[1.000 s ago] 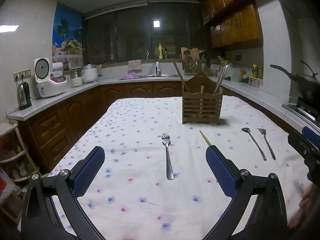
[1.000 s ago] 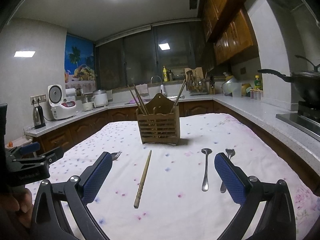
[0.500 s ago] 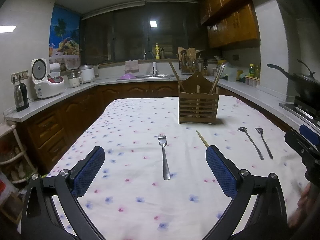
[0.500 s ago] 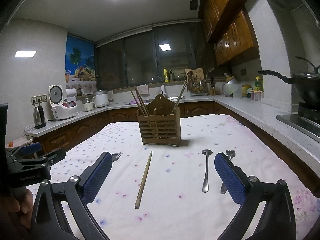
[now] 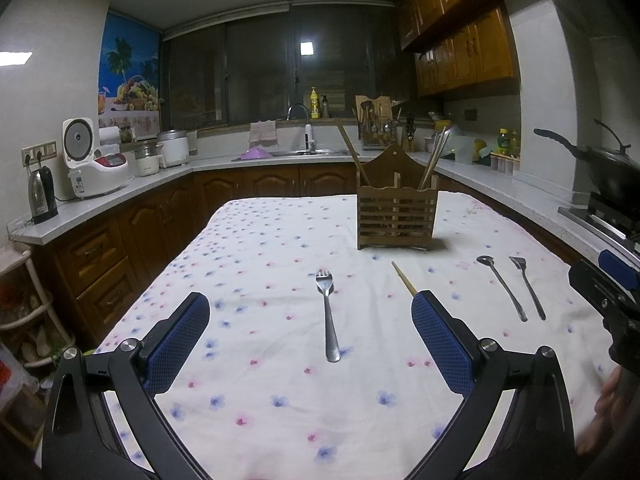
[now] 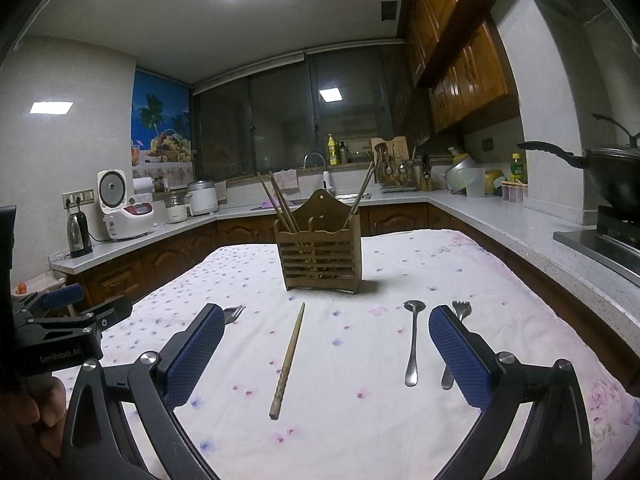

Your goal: Organize utensils

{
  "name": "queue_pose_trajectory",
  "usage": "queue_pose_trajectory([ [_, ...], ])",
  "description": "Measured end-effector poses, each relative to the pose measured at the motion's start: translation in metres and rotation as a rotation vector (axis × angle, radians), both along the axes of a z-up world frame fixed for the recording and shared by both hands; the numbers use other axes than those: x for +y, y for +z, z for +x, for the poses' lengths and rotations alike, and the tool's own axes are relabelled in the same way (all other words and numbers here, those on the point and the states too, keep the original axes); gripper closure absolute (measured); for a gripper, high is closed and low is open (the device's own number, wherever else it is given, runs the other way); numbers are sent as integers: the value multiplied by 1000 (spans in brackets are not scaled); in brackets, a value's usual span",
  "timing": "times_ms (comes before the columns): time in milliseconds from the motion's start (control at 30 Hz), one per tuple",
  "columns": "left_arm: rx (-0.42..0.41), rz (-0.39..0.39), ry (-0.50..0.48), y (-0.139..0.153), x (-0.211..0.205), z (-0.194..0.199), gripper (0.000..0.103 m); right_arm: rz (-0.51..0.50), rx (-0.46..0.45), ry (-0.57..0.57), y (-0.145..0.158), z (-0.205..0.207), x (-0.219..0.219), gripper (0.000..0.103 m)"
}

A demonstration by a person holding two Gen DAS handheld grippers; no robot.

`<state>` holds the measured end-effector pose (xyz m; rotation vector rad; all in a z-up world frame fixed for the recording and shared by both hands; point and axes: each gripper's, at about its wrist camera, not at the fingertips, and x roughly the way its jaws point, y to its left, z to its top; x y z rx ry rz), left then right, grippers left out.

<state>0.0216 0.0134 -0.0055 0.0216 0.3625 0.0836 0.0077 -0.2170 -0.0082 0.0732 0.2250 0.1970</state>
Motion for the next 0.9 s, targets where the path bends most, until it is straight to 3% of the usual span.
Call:
queue_pose_trajectory([
  [900, 10, -13, -22, 3, -6, 8, 0, 0, 21, 3, 6, 5, 1, 0],
])
